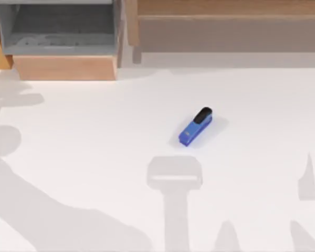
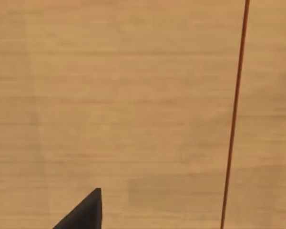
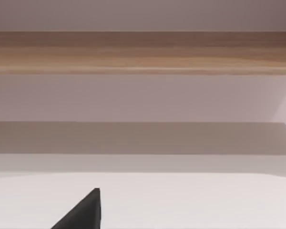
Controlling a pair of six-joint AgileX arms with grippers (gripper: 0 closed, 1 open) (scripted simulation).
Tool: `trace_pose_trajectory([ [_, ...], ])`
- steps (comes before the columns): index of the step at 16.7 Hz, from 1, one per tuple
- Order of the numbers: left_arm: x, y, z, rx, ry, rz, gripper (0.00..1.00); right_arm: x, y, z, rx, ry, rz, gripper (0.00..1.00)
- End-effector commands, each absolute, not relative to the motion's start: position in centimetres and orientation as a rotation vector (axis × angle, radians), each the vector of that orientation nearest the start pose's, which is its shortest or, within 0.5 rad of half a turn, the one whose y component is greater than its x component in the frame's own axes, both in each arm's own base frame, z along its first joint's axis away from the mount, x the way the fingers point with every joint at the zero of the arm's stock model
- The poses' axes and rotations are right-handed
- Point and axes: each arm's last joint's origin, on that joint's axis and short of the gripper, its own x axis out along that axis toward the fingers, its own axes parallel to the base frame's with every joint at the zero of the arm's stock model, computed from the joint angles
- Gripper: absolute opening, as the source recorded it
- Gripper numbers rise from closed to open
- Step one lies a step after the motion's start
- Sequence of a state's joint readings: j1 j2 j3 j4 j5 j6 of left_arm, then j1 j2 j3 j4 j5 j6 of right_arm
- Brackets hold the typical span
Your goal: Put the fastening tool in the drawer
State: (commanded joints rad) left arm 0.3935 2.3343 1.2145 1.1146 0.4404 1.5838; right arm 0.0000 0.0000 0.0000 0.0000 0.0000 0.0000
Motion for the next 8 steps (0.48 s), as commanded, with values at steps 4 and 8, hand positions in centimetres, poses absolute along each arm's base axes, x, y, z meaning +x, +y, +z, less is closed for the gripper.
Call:
trace_pose_trajectory([
  [4,43.25,17.05,9.51,1.571,-0.016,-0.016,0.62,10.57,-0.12,16.00,0.000,0.000,0.000,1.00],
  [8,43.25,17.05,9.51,1.571,-0.016,-0.016,0.32,10.57,-0.12,16.00,0.000,0.000,0.000,1.00],
])
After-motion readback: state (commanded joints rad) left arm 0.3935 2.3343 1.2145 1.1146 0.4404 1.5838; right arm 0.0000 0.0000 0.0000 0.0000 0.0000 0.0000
